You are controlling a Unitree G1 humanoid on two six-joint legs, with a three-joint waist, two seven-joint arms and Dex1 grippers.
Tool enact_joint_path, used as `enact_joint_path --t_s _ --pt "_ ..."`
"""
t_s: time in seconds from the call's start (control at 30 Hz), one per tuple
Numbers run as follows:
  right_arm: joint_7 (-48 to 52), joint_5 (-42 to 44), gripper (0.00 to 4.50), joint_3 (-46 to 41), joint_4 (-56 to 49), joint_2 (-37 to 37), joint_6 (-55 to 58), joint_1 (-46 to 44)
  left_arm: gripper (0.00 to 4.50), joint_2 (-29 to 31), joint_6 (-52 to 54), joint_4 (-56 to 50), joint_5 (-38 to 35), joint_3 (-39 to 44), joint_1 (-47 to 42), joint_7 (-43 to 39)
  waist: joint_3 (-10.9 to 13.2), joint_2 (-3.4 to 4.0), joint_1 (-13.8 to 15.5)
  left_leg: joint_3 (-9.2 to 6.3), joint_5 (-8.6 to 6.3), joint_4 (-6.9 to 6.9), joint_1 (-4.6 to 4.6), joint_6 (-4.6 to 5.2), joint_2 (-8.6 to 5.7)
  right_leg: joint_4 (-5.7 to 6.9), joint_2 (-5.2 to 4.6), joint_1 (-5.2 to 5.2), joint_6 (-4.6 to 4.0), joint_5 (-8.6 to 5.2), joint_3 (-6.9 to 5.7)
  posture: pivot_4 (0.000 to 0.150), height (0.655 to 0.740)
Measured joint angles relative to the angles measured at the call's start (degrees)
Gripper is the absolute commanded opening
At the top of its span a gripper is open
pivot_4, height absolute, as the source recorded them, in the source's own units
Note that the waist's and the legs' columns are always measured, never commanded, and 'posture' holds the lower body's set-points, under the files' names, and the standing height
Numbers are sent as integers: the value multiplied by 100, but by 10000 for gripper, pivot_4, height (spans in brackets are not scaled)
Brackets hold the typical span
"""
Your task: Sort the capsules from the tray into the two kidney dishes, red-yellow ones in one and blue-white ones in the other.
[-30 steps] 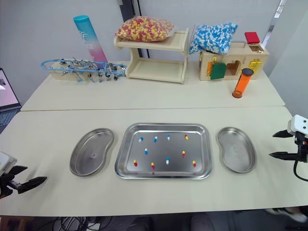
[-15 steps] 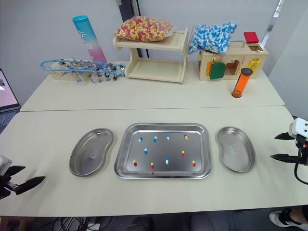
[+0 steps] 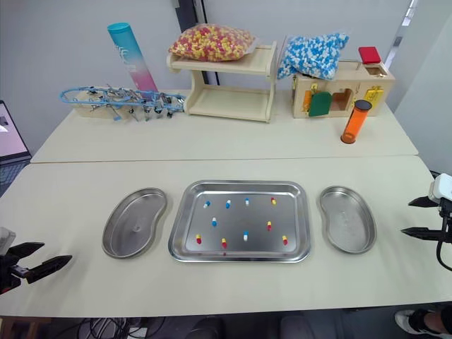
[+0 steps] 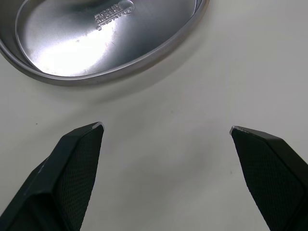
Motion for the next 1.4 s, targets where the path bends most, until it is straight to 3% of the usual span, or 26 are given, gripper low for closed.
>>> enact_joint_path --t_s 0.8,1.1,1.4 --pt "-11 415 44590 -428 -458 -66 193 275 45000 -351 837 -1622 -354 434 768 211 0 -1 1 7 -1 0 1 1 2 -2 0 0 0 0 9 1500 7400" --pt "-14 1577 44590 -1294 -3227 130 1321 1606 45000 -1059 1532 -3401 -782 1058 1845 336 1 -9 60 5 -4 3 -1 5 3 -8 1 7 0 0 5 1500 7400" --pt "-464 2693 44590 -1322 -5819 931 2084 2401 45000 -2180 2037 -5320 -1260 1111 2570 1059 -1 -26 204 -6 -5 7 -5 7 3 -42 1 25 10 9 -6 1500 7400"
